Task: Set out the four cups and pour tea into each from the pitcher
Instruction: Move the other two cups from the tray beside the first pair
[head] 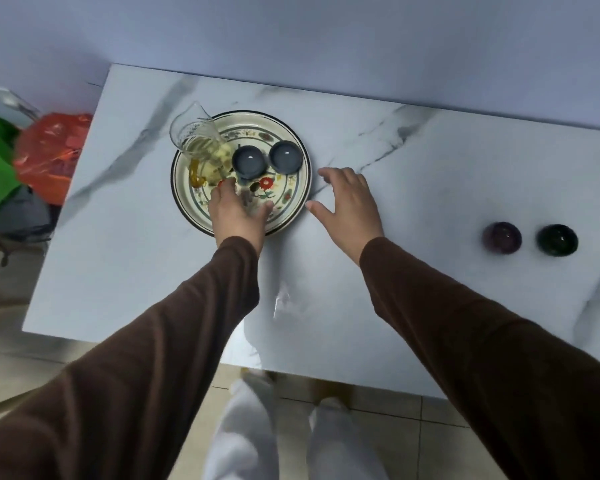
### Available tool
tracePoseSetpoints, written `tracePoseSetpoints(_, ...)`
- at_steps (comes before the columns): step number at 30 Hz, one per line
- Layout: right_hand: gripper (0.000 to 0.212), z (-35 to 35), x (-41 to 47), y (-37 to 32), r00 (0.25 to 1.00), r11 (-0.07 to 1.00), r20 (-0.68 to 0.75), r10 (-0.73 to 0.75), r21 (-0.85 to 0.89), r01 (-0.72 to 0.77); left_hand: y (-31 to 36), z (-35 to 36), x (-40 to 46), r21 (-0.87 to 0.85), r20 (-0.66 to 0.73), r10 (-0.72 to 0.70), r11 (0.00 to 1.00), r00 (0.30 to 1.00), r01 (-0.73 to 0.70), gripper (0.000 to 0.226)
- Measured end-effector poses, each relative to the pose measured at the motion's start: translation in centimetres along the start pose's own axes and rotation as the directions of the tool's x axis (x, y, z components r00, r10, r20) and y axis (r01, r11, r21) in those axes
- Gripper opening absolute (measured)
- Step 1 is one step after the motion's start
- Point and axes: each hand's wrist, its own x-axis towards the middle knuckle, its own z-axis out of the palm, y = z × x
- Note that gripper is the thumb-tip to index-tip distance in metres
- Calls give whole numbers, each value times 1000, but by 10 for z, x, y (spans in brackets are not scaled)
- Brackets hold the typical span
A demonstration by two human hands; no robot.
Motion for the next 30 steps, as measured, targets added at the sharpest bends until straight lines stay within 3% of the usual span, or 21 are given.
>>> tracePoseSetpoints(5, 60, 16, 41, -8, 998, 998, 25, 52, -40, -51, 6, 21, 25, -149, -68, -197, 971, 978, 185, 80)
tracePoseSetpoints(9, 68, 26, 68, -12, 998, 996, 39, 41, -76, -38, 11, 38, 37, -225, -93, -275, 942, 957, 249, 88)
tracePoseSetpoints(20, 78, 46, 108, -4, 990, 982, 106, -94, -153, 109, 18, 63, 62, -244, -249, -432, 894, 867, 375, 70)
tracePoseSetpoints(30, 66, 36, 85, 6, 999, 999, -32, -13, 44, 15, 32, 71, 69, -202, -263, -551, 834, 792, 514, 81)
